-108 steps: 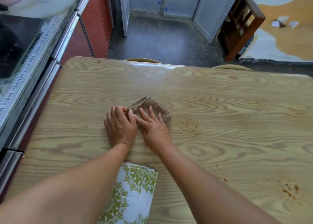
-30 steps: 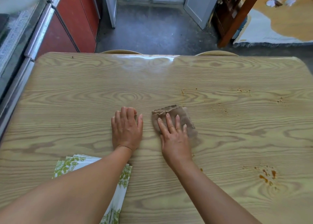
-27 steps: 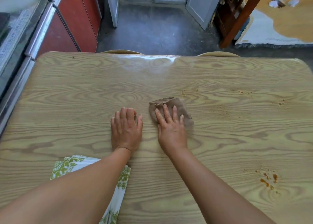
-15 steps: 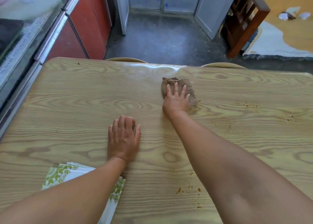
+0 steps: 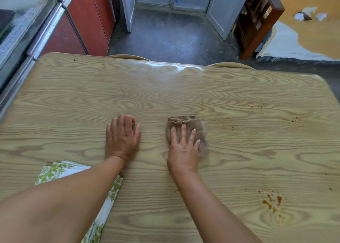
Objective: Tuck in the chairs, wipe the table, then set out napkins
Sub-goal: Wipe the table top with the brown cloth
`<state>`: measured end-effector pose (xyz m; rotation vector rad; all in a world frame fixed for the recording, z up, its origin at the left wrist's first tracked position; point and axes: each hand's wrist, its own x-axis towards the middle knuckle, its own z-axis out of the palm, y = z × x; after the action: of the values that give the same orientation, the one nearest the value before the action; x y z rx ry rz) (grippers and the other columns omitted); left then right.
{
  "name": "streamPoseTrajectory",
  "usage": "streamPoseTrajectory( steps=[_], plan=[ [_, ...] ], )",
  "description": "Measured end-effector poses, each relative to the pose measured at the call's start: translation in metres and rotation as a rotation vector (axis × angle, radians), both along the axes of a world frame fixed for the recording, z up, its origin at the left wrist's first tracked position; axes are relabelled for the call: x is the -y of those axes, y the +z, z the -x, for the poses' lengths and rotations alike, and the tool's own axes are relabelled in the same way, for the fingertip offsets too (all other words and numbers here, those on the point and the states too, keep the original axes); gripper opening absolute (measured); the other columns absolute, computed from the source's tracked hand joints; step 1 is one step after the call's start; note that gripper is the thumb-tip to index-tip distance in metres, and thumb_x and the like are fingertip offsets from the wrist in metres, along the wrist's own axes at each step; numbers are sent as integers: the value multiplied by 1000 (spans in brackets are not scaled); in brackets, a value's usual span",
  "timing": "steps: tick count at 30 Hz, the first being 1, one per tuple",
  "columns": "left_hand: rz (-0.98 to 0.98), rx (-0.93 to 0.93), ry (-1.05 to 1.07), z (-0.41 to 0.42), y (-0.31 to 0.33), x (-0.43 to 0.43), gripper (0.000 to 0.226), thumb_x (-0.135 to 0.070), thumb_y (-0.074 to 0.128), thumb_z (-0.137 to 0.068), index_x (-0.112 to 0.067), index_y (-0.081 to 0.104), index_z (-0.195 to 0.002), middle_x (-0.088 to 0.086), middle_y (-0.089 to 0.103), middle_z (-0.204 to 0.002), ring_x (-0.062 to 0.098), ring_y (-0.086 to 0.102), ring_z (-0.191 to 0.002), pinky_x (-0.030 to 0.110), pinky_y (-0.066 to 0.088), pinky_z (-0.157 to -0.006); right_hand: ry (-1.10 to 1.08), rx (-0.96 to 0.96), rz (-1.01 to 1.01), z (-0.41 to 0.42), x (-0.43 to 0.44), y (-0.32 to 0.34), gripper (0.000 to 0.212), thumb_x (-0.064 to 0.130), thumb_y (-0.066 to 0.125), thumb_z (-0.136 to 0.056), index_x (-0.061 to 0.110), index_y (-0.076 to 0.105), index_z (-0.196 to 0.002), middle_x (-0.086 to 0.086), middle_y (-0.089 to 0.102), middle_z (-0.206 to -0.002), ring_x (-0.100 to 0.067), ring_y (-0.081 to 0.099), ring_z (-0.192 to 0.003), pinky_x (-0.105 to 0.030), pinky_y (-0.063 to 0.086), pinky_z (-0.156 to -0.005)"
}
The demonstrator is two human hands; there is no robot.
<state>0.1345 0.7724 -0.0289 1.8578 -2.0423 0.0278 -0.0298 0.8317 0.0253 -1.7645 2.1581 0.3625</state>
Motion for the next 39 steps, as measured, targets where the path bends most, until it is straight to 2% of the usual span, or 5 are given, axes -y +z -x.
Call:
streamPoseTrajectory(
  steps=[6, 17, 26, 33, 39],
  plan=[
    [6, 13, 0, 1, 0, -1, 30, -40, 39, -91, -14, 54, -93, 11, 54, -93, 34, 53, -88, 46, 41, -79, 50, -3, 36, 6, -4, -1, 63, 19, 25, -101, 22, -7, -155, -13, -16, -161, -47, -12, -145, -57, 4, -117],
    [-27, -19, 7, 0, 1, 0, 33, -42, 36, -91, -14, 54, -95, 10, 55, -97, 34, 53, -92, 46, 40, -83, 42, 100, 120, 46, 97, -15, 55, 29, 29, -103, 38, 9, -154, 7, -5, -163, -30, -8, -150, -48, 3, -120],
    [-63, -21, -8, -1, 3, -4, 32, -39, 38, -94, -12, 53, -102, 15, 54, -108, 37, 50, -101, 48, 40, -87, 77, 173, 118, 4, -7, -10, 58, 24, 34, -102, 38, 13, -153, 10, -3, -163, -26, -7, -150, -46, 2, -121],
    [-257, -204, 141, 48, 17, -51, 23, -25, 49, -94, -9, 57, -109, 17, 53, -120, 37, 47, -114, 46, 34, -93, 161, 167, 120, -20, -103, -6, 61, 18, 38, -98, 33, 18, -153, 4, 3, -163, -31, -3, -150, -49, 6, -120],
    [-149, -279, 38, 60, 7, -90, 42, -37, 30, -84, -8, 57, -97, 16, 58, -104, 37, 53, -103, 47, 38, -88, 132, 183, 289, 9, -141, -22, 57, 18, 48, -88, 29, 45, -144, -2, 36, -154, -37, 28, -144, -53, 28, -112]
  ],
)
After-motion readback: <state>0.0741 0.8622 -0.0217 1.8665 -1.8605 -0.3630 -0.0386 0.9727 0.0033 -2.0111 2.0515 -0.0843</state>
